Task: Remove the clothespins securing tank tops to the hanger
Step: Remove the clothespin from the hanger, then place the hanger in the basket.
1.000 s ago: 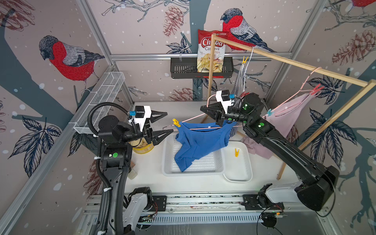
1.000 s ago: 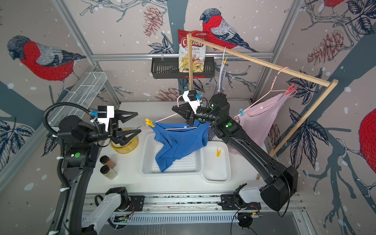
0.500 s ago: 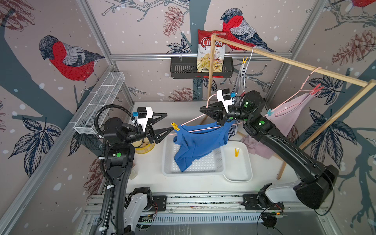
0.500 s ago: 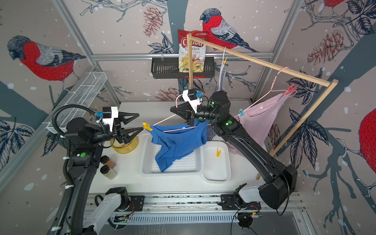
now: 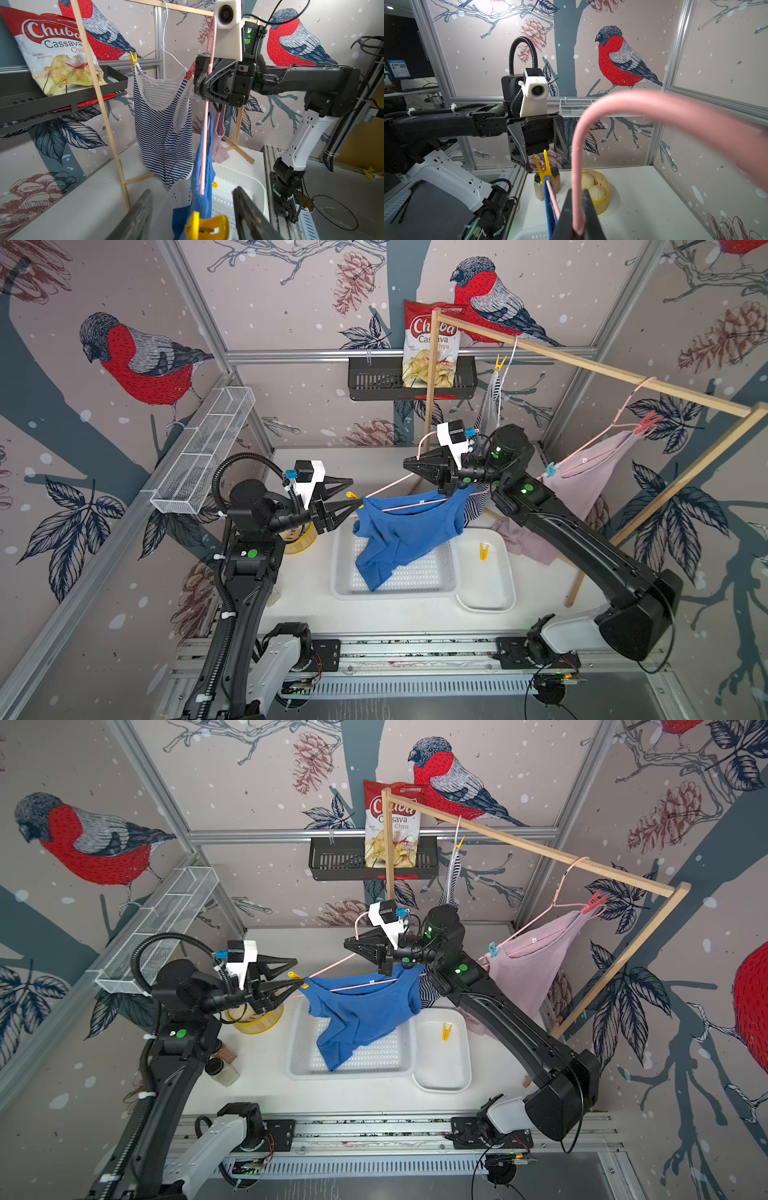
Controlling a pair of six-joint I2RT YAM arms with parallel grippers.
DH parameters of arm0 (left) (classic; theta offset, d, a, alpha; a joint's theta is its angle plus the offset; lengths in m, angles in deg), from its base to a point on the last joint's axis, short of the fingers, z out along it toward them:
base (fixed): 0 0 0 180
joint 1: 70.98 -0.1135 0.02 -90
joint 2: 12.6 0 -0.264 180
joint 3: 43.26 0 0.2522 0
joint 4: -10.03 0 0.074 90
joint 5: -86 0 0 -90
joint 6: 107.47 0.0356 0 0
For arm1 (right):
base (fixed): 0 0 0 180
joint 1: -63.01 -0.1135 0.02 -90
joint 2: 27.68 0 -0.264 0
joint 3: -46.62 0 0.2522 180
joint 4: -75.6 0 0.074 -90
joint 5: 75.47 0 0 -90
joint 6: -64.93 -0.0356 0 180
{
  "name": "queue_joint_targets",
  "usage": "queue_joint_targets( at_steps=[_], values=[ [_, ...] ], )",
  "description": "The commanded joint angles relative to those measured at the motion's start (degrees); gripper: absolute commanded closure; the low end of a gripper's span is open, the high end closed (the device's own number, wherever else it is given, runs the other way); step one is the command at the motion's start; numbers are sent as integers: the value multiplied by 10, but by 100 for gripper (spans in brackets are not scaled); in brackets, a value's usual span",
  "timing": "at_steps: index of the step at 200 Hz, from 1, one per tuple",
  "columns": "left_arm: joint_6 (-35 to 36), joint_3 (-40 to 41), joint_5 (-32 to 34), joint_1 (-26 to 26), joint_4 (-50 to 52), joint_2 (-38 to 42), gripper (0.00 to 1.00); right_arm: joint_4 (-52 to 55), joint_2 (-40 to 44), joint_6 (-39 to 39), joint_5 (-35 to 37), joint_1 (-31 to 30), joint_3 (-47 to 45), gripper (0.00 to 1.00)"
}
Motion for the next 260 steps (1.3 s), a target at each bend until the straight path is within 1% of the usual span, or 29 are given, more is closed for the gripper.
queue_joint_targets(
  at_steps=[1, 10, 27, 34, 40, 42, 72, 90, 103, 116, 131, 153, 161, 167, 192, 225, 260],
  values=[
    [9, -3, 2, 2, -4, -1, 50, -31, 6, -5, -10, -2, -3, 100],
    [7, -3, 0, 1, -5, 0, 55, -31, 9, -5, -10, -2, -6, 100],
    [7, -6, -15, 2, -5, -2, 73, -33, 12, -5, -7, -1, -13, 100],
    [6, -8, -21, 1, -3, -5, 83, -36, 13, -7, -7, -1, -15, 100],
    [8, -11, -28, 2, 1, -9, 97, -38, 13, -9, -6, -1, -17, 100],
    [8, -12, -29, 2, 3, -11, 100, -39, 13, -8, -6, -1, -17, 100],
    [9, -20, -46, 3, 23, -19, 100, -41, 11, -15, -4, -2, -18, 100],
    [14, -17, -28, 3, 29, -8, 100, -40, 9, -16, -1, -3, -20, 100],
    [17, -14, 18, 3, 31, 6, 100, -33, 5, -12, 6, -7, -22, 100],
    [15, -15, 68, 3, 31, 17, 100, -1, -3, 13, 25, -18, -16, 100],
    [8, -15, 168, 3, 28, 33, 100, 41, -15, 40, 54, -37, -8, 100],
    [4, -1, 288, 3, 12, 57, 100, 58, -28, 45, 83, -60, -13, 100],
    [1, 5, 323, 3, 6, 63, 100, 62, -31, 43, 99, -69, -16, 100],
    [1, 8, 336, 3, 4, 66, 100, 67, -33, 43, 113, -77, -15, 100],
    [-6, 14, 341, 3, -3, 71, 100, 89, -45, 31, 145, -99, -5, 100],
    [-17, 13, 349, 3, 1, 75, 100, 93, -68, -37, 117, -110, 6, 100],
    [-23, 35, 345, 3, -9, 88, 100, 147, -113, -56, 139, -100, 8, 100]
  ],
)
